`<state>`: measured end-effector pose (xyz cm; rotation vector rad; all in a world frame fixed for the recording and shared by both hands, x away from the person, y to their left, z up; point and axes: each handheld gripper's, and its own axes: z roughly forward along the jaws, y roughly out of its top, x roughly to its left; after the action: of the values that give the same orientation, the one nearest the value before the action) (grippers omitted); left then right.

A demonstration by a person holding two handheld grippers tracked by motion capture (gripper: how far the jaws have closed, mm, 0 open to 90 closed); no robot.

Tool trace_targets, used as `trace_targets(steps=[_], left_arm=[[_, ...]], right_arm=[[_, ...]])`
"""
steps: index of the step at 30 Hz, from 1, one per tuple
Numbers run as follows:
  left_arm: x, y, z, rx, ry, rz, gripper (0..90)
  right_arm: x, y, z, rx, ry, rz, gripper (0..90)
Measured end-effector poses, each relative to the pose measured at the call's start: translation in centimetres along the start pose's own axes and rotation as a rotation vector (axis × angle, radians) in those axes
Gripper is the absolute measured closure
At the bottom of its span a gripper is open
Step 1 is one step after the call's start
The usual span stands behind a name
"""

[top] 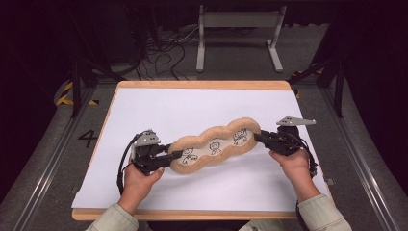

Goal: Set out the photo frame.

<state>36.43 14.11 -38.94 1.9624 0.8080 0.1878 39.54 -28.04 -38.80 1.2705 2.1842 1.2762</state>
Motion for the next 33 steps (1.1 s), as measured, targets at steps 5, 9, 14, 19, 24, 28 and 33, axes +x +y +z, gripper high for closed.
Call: trace_targets(steps=[5, 9, 14, 19, 24, 28, 33], left_arm=[[0.9, 0.3, 0.7, -0.003, -0.027, 0.021, 63.9], [1.5, 0.7, 1.3, -0.010, -0.029, 0.045, 63.4], [1.9, 0.8, 2.0, -0.003, -0.028, 0.050, 63.1], [2.6, 0.8, 2.8, 0.009, -0.032, 0.046, 62.4], [2.7, 0.9, 3.3, 0.020, -0.023, 0.045, 62.1], [2.8, 1.0, 3.5, 0.036, -0.004, 0.068, 62.1], [3.0, 1.0, 3.6, 0.039, -0.008, 0.063, 61.8]], right_arm=[[0.2, -0.6, -1.1, -0.015, -0.017, -0.002, 72.0], [0.4, -1.3, -1.8, -0.018, -0.025, 0.012, 71.9], [0.5, -2.1, -2.0, -0.026, -0.040, 0.034, 71.9], [0.9, -3.1, -2.1, -0.028, -0.052, 0.053, 71.8], [1.2, -4.0, -2.3, -0.031, -0.060, 0.061, 71.8], [1.4, -4.7, -2.0, -0.022, -0.074, 0.073, 71.9], [1.7, -5.4, -1.9, -0.003, -0.073, 0.063, 72.0]])
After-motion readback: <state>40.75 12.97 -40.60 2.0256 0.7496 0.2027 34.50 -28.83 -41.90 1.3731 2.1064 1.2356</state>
